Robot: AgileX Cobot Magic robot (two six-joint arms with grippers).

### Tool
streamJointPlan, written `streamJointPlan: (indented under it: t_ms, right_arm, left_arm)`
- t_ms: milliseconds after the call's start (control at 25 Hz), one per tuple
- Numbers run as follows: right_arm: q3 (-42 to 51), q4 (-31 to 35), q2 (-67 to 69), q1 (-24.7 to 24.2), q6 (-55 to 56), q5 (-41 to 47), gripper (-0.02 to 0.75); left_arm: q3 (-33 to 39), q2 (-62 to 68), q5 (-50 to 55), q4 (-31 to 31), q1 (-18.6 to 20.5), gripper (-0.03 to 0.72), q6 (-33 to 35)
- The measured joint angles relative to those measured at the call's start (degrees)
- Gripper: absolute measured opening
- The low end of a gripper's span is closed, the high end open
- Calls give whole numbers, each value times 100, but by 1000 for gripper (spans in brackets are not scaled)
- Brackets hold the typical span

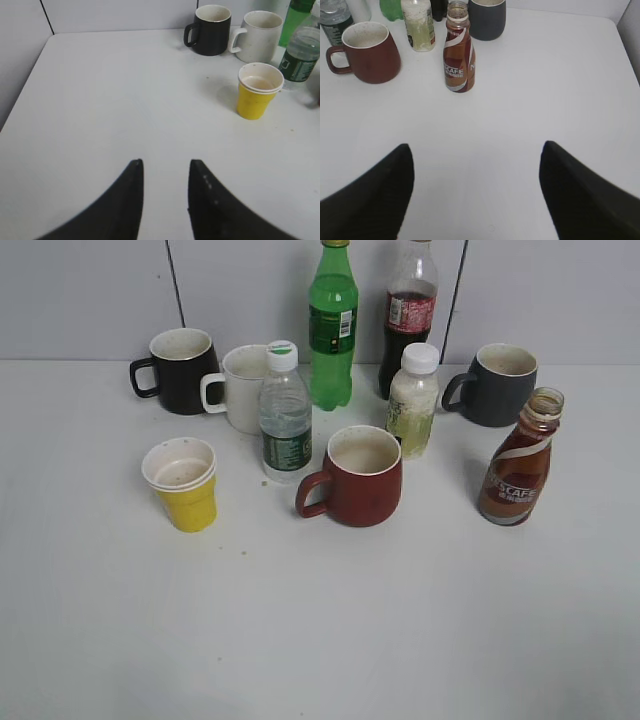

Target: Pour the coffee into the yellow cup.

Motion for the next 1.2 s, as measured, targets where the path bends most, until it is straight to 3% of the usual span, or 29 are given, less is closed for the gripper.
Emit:
streamJointPlan:
  t_ms: [1200]
  right_arm:
    - [0, 0, 0, 0, 0, 0, 585]
  left_arm:
    - [0, 0, 0, 0, 0, 239, 0]
